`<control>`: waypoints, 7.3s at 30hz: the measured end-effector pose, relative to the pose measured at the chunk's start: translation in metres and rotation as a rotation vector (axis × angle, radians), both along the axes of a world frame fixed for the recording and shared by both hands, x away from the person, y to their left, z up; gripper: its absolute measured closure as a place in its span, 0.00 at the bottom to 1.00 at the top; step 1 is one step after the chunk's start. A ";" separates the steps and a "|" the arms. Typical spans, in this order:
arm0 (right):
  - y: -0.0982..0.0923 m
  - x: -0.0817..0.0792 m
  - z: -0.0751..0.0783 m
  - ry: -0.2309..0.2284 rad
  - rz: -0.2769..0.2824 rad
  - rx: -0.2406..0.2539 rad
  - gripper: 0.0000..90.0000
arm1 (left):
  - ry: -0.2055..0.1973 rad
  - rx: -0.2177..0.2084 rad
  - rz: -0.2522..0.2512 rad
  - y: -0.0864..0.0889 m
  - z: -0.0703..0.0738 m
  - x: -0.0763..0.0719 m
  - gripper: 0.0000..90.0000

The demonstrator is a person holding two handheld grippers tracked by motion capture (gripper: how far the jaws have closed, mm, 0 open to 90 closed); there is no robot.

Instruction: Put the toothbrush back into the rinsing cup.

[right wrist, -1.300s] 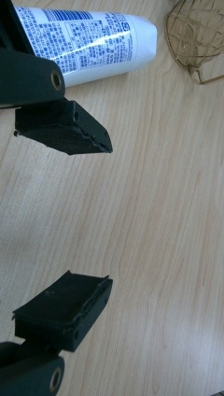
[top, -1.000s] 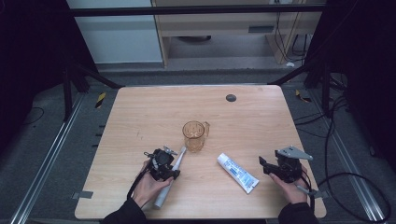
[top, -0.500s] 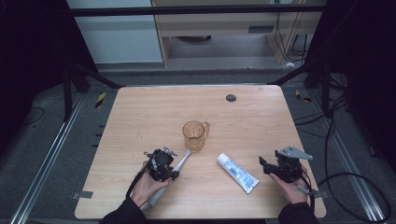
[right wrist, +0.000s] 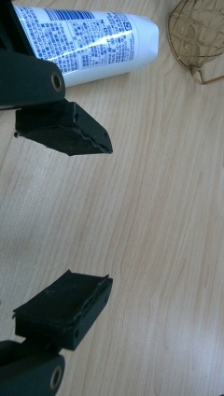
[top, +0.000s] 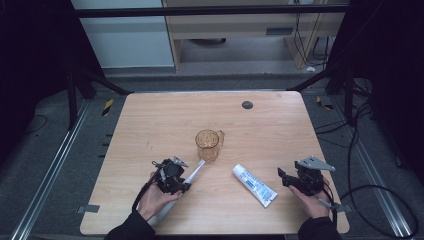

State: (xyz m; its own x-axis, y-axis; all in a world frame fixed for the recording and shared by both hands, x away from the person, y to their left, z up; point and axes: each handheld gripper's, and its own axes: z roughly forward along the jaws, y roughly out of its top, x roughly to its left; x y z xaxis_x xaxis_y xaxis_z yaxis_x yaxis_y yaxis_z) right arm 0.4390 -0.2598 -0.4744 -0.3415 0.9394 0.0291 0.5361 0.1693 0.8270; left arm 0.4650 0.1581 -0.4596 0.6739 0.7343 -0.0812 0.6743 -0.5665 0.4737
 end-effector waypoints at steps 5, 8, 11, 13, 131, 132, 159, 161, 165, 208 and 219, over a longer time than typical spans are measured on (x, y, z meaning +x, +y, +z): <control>-0.001 0.000 0.000 -0.003 0.001 0.001 0.33 | -0.015 -0.023 -0.003 0.003 0.005 -0.002 0.75; -0.001 0.000 0.000 -0.012 0.004 -0.005 0.33 | -0.020 -0.037 -0.007 0.004 0.009 -0.003 0.75; -0.001 0.000 0.000 -0.010 0.003 -0.005 0.33 | -0.038 -0.049 -0.006 0.006 0.013 -0.005 0.75; 0.000 0.000 0.000 -0.003 0.001 0.000 0.33 | -0.055 -0.060 -0.003 0.007 0.017 -0.006 0.75; -0.008 0.000 -0.004 -0.023 -0.026 -0.012 0.30 | -0.737 -0.606 0.178 -0.031 0.073 0.085 0.75; -0.008 0.000 -0.004 -0.025 -0.026 -0.012 0.30 | -0.737 -0.606 0.176 -0.031 0.071 0.085 0.75; -0.007 0.000 -0.004 -0.026 -0.028 -0.015 0.30 | -0.698 -0.552 0.129 -0.029 0.032 0.068 0.75; -0.007 0.000 -0.004 -0.029 -0.028 -0.016 0.30 | -0.694 -0.549 0.128 -0.030 0.030 0.068 0.75; -0.007 0.000 -0.004 -0.024 -0.031 -0.013 0.30 | -0.693 -0.538 0.125 -0.031 0.026 0.066 0.75; -0.008 0.000 -0.003 -0.030 -0.032 -0.013 0.29 | -0.645 -0.517 0.100 -0.015 0.028 0.054 0.57; -0.008 -0.002 0.000 -0.045 -0.037 -0.011 0.29 | -0.650 -0.471 0.106 -0.012 0.033 0.036 0.46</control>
